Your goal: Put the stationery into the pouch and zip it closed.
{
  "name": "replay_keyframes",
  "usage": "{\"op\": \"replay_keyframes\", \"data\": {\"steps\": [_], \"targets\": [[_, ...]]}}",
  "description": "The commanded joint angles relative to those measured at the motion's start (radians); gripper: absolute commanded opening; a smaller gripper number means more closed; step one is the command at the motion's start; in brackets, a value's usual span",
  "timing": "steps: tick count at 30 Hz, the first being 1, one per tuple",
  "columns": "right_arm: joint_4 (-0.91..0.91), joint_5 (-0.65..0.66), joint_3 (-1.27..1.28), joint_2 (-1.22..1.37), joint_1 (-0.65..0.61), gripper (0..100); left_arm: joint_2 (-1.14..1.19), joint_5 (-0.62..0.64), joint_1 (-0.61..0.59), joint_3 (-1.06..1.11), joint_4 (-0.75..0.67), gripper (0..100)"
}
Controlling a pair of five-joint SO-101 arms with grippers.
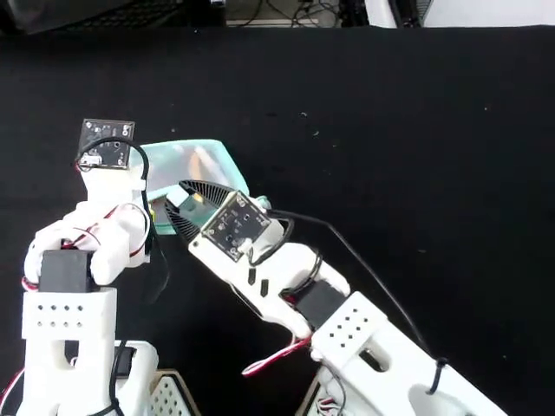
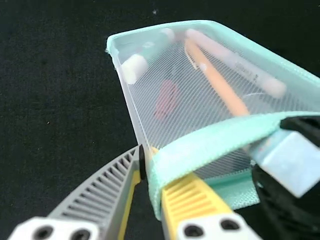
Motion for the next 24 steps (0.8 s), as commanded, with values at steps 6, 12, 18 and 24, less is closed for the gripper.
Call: {"op": "replay_keyframes", "data": {"steps": [6,12,18,24], "targets": [[-0.002,0.015,0.079,0.068,0.086,1.2,-0.011,-0.005,-0.012,-0.045,0.017,3],[-0.002,0.146,0.12,0.064,0.06,1.2,-0.011,-0.005,-0.012,-0.045,0.015,3],[-0.11,0.153,0.097,0.062,-0.017,1.2,-0.011,-0.005,-0.012,-0.045,0.017,3],[-0.315,0.146,0.113,0.067,-0.014,1.2,-0.011,-0.005,-0.012,-0.047,0.017,3]]}}
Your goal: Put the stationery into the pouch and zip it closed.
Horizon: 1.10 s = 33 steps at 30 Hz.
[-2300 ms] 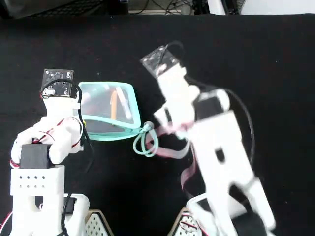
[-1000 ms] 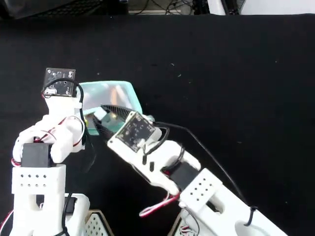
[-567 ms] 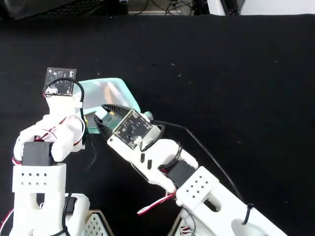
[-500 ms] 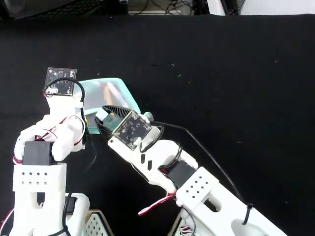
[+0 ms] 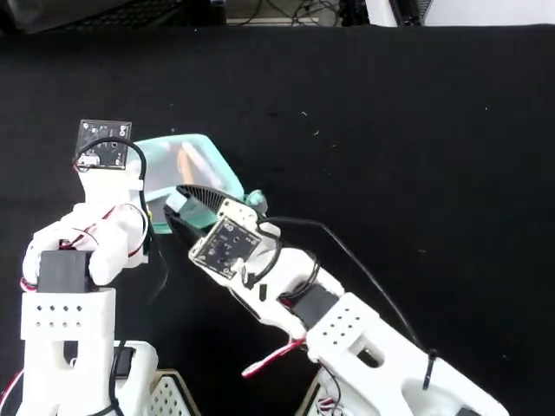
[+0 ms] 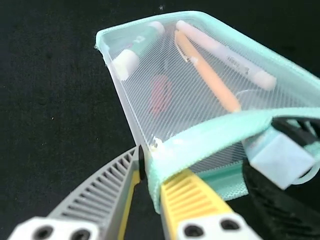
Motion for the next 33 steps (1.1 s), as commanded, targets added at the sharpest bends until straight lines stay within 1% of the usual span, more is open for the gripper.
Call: {"op": "replay_keyframes", "data": {"steps": [1,4,6,8,9,13,15,19,22,24,28,31,33], "targets": [[-0.086,-0.002,0.018,0.019,0.008,1.2,-0.014,-0.005,-0.007,-0.048,0.015,3],[-0.112,-0.003,0.05,0.019,0.003,1.2,-0.014,-0.005,-0.007,-0.048,0.014,3],[-0.101,-0.003,0.068,0.019,0.003,1.2,-0.014,-0.005,-0.007,-0.048,0.014,3],[-0.051,-0.003,0.076,0.019,0.003,2.9,-0.014,-0.005,-0.007,-0.048,0.014,3],[-0.011,-0.003,0.076,0.018,0.003,6.3,-0.014,-0.005,-0.007,-0.048,0.014,3],[0.175,-0.031,0.018,0.018,0.003,25.9,-0.012,-0.005,-0.007,-0.048,0.014,3],[0.264,-0.057,-0.033,0.016,0.003,29.5,-0.012,-0.005,-0.007,-0.048,0.014,3],[0.351,-0.061,-0.108,0.01,-0.014,28.1,-0.012,-0.005,-0.007,-0.047,0.012,3],[0.381,-0.06,-0.111,-0.067,-0.052,27.9,-0.012,-0.005,-0.007,-0.045,0.012,3],[0.43,-0.06,-0.114,-0.156,-0.077,27.9,-0.012,-0.005,-0.007,-0.045,0.012,3],[0.6,-0.064,-0.151,-0.389,-0.094,27.9,-0.012,-0.005,-0.007,-0.044,0.012,3],[0.755,-0.066,-0.213,-0.578,-0.086,27.9,-0.011,-0.006,-0.007,-0.044,0.011,3],[0.848,-0.066,-0.242,-0.677,-0.043,27.9,-0.011,-0.006,-0.007,-0.045,0.011,3]]}}
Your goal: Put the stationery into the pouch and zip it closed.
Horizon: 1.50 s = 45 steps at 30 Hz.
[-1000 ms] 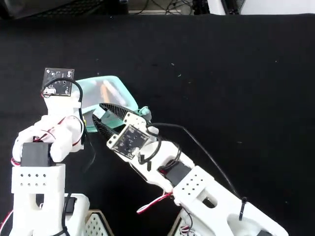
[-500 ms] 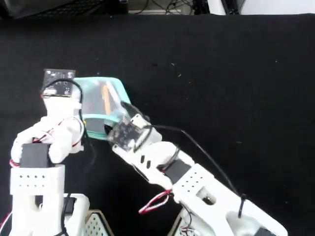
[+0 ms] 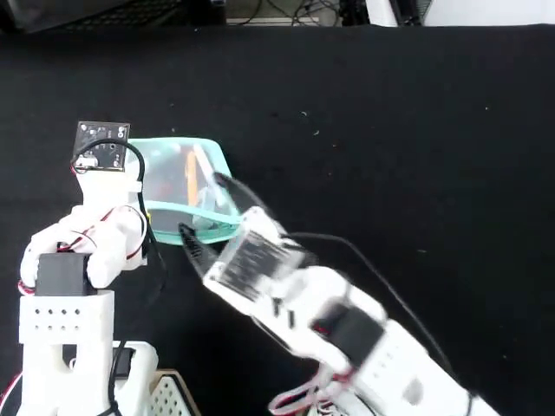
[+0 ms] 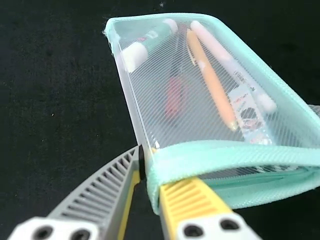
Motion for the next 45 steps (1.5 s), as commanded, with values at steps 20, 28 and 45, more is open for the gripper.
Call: {"op": "replay_keyframes", "data": {"steps": [20,28,45], "targets": [[0.184,-0.008,0.4,-0.226,0.264,31.3,-0.002,-0.008,0.001,-0.045,0.002,3],[0.02,-0.055,0.469,-0.222,0.264,26.9,-0.002,-0.009,-0.002,-0.045,0.002,3],[-0.158,-0.123,0.15,0.487,0.27,21.1,-0.002,-0.011,-0.002,-0.039,0.002,3]]}}
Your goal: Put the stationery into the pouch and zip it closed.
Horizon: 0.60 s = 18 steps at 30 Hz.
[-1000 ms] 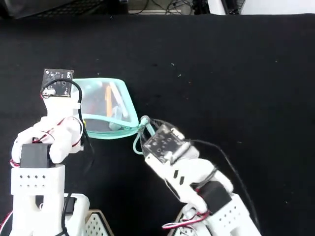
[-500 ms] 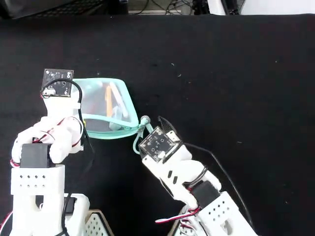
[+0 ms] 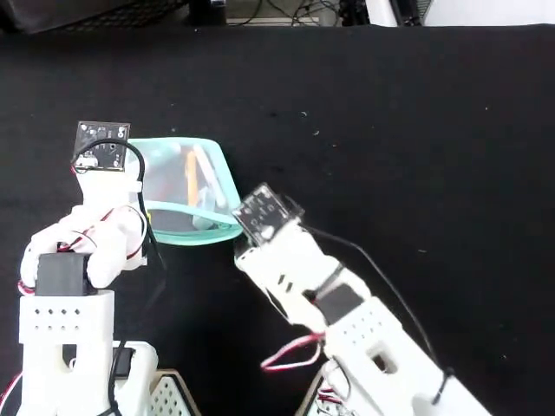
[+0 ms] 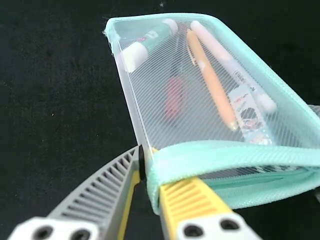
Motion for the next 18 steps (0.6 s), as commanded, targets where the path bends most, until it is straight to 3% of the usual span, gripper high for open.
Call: {"op": "replay_keyframes", "data": {"steps": [1,5,18], "targets": [[-0.028,0.046,-0.076,0.07,0.029,16.5,-0.002,-0.011,-0.002,-0.038,0.002,3],[-0.021,0.14,-0.074,-0.019,0.068,0.8,-0.002,-0.009,0.002,-0.038,0.002,3],[0.308,0.14,-0.054,-0.631,0.06,1.4,0.0,-0.008,0.004,-0.038,0.0,3]]}}
